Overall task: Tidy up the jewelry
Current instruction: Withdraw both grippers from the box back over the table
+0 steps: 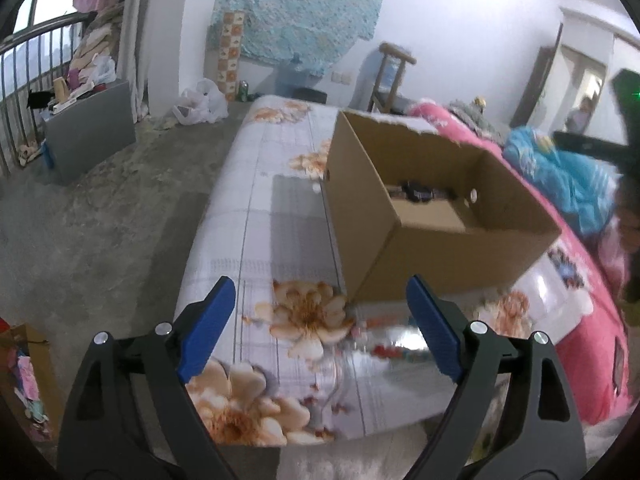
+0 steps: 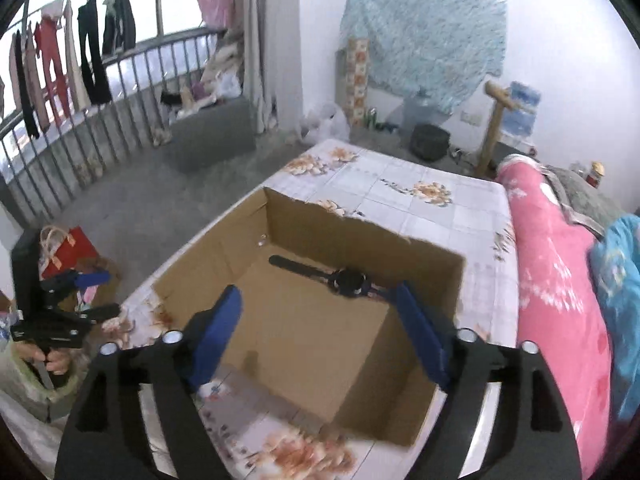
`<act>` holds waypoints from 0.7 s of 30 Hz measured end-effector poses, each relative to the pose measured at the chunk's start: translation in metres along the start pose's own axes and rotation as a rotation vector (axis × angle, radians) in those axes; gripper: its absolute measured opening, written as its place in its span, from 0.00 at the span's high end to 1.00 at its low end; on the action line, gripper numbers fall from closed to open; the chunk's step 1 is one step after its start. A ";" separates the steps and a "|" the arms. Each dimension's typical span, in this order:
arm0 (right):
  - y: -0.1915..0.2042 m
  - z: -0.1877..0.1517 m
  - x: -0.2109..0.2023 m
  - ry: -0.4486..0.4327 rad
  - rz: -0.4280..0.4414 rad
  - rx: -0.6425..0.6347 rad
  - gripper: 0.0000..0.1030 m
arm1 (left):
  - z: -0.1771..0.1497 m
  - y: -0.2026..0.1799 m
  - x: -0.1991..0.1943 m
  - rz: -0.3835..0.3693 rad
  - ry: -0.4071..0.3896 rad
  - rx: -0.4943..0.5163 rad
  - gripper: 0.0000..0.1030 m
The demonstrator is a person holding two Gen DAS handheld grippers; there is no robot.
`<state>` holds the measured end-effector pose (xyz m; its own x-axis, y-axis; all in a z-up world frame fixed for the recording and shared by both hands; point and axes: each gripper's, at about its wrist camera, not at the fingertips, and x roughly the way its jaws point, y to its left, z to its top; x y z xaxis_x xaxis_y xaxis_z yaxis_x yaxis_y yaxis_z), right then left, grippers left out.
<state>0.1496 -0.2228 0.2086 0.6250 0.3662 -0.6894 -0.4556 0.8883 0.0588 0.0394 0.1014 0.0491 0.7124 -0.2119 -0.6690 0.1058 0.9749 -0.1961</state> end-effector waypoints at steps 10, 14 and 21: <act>0.048 -0.100 -0.014 0.011 -0.180 0.093 0.06 | -0.042 -0.010 0.024 0.053 0.153 0.031 0.17; 0.067 -0.129 0.007 0.090 -0.251 0.099 0.06 | -0.051 -0.015 0.036 0.063 0.190 0.038 0.17; 0.086 -0.150 0.017 0.061 -0.339 0.114 0.06 | -0.057 -0.021 0.049 0.076 0.227 0.048 0.17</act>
<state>0.0260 -0.1820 0.0939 0.6882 0.0316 -0.7248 -0.1535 0.9828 -0.1028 0.0322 0.0662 -0.0204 0.5459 -0.1428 -0.8256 0.0943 0.9896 -0.1088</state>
